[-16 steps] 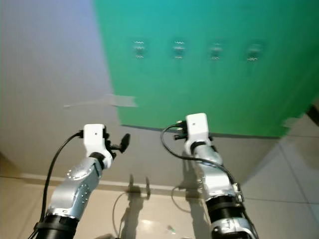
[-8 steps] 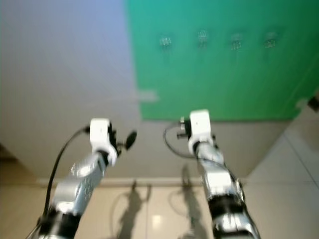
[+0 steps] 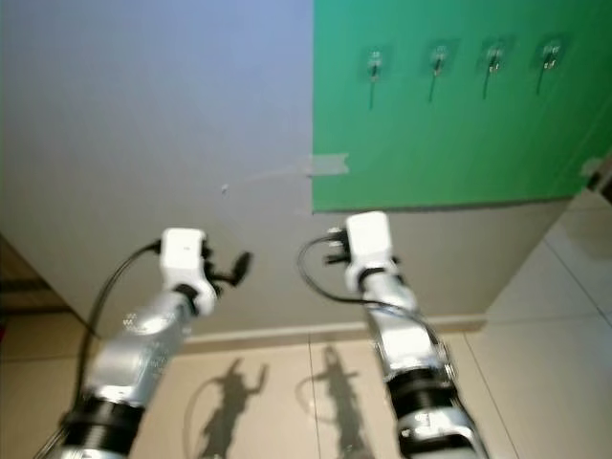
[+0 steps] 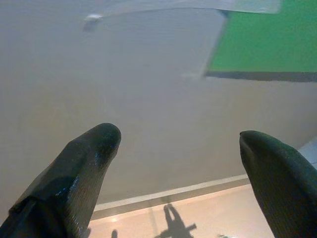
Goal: Hang keys on a hook
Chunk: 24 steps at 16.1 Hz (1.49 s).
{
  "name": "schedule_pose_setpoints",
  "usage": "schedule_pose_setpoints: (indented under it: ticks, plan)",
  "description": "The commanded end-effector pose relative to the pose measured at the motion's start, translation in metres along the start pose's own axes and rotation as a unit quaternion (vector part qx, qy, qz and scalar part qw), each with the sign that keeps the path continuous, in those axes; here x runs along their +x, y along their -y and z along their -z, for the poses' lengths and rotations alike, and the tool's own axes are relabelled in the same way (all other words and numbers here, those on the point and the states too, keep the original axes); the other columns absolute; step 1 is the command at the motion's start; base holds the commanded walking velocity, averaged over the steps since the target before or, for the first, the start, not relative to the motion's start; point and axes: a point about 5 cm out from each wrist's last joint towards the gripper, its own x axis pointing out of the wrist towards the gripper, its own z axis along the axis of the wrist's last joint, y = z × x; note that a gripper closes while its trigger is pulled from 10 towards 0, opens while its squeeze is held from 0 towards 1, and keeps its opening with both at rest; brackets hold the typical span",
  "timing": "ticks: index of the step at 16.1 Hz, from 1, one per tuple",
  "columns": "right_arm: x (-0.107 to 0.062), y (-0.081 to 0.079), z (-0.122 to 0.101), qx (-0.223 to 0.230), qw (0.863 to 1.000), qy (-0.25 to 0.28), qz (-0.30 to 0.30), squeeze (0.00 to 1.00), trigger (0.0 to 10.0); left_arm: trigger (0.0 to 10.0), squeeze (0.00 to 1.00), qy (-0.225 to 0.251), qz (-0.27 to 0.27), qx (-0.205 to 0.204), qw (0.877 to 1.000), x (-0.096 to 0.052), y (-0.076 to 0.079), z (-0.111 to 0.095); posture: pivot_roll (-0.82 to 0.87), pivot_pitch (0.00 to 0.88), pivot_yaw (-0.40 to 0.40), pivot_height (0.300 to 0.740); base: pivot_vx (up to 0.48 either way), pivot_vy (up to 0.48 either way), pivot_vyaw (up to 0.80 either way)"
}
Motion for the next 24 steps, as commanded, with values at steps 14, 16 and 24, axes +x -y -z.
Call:
schedule_pose_setpoints:
  ticks: [14, 16, 24]
  plan:
    - [-0.006, 0.003, 0.002, 0.011, 1.0, 0.01, 0.013, 0.0, 10.0, 10.0, 0.0, 0.045, 0.056, 0.019, 0.997, -0.007, 0.016, -0.003, -0.14, 0.0, 0.047, 0.74, 0.0, 0.0, -0.56]
    - [-0.006, 0.002, 0.002, 0.012, 1.0, 0.011, 0.009, 0.0, 10.0, 10.0, 0.0, 0.05, 0.058, 0.019, 0.997, -0.008, 0.016, -0.004, -0.13, 0.0, 0.043, 0.74, 0.0, 0.0, -0.57]
    - [0.001, -0.001, -0.001, 0.01, 1.0, 0.012, -0.002, 0.0, 10.0, 10.0, 0.0, 0.056, 0.044, 0.035, 0.997, -0.007, 0.007, -0.005, -0.12, 0.0, 0.033, 0.74, 0.0, 0.0, -0.57]
